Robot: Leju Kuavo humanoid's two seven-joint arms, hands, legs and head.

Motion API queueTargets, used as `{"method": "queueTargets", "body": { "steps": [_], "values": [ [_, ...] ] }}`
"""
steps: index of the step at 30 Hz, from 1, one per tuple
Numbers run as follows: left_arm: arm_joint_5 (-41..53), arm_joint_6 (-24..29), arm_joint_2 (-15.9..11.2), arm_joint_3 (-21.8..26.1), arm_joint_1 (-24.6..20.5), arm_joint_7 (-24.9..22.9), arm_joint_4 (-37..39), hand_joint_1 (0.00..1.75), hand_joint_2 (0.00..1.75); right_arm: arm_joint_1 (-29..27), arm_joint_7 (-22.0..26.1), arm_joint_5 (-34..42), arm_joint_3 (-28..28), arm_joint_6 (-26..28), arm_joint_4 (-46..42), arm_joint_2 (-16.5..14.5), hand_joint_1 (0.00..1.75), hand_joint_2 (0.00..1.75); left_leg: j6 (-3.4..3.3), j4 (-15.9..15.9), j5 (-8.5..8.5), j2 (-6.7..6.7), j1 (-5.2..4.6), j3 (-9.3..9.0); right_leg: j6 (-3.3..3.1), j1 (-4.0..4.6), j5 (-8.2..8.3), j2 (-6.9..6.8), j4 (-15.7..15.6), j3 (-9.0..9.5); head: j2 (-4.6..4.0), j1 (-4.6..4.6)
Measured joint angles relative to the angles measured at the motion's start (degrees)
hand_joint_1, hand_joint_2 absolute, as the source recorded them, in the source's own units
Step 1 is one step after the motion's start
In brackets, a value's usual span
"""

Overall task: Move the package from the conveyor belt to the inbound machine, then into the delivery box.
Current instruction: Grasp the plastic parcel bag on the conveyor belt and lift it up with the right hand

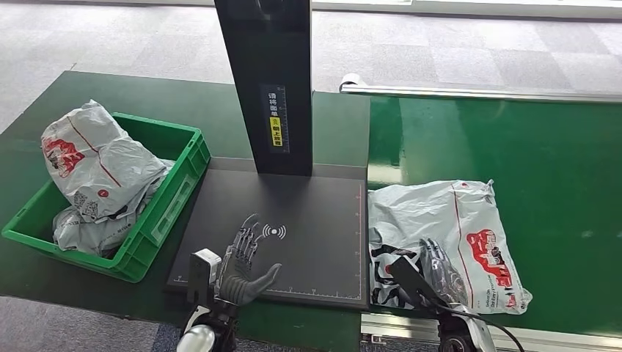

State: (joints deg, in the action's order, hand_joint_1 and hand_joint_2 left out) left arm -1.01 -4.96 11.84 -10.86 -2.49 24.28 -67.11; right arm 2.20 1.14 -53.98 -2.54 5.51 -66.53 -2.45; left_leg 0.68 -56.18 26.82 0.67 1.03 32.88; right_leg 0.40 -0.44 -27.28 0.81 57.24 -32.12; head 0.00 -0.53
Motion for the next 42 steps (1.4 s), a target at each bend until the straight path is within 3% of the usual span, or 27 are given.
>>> {"method": "queueTargets", "body": {
  "steps": [4, 23, 33, 42],
  "values": [
    [0.0, 0.3, -0.2, 0.0, -0.1, -0.1, 0.0, 0.00, 1.75, 2.0, 0.2, -0.8, 0.0, 1.4, 4.4, -0.2, 1.75, 1.75, 0.00, 0.0, -0.01, 0.01, 0.00, -0.01, 0.00, 0.00, 0.00, -0.01, 0.0, 0.02, 0.00, -0.01],
    [1.0, 1.0, -0.5, 0.3, 0.7, -0.2, -0.3, 0.00, 1.75, 2.7, 0.8, -0.8, 0.0, 1.3, 5.2, -1.5, 1.75, 1.75, 0.00, 0.0, 0.00, 0.02, 0.00, -0.02, 0.00, 0.00, 0.00, -0.01, 0.0, 0.03, 0.00, 0.00],
    [1.7, 1.4, -0.5, 1.6, 2.3, -0.8, -2.3, 0.00, 1.75, -3.2, 0.4, 0.5, 0.4, 2.5, -12.1, -2.1, 1.75, 1.75, 0.01, 0.0, 0.02, 0.04, 0.00, 0.06, 0.00, 0.00, -0.02, -0.02, 0.0, -0.04, 0.00, 0.00],
    [1.8, 1.4, -0.5, 1.9, 2.5, -0.8, -2.8, 0.00, 1.75, -4.2, 0.4, 0.5, 0.5, 2.5, -16.2, -2.1, 1.75, 1.75, 0.00, 0.0, 0.01, 0.05, 0.00, 0.04, 0.01, 0.00, -0.01, -0.03, 0.0, -0.02, 0.00, -0.01]
  ]
}}
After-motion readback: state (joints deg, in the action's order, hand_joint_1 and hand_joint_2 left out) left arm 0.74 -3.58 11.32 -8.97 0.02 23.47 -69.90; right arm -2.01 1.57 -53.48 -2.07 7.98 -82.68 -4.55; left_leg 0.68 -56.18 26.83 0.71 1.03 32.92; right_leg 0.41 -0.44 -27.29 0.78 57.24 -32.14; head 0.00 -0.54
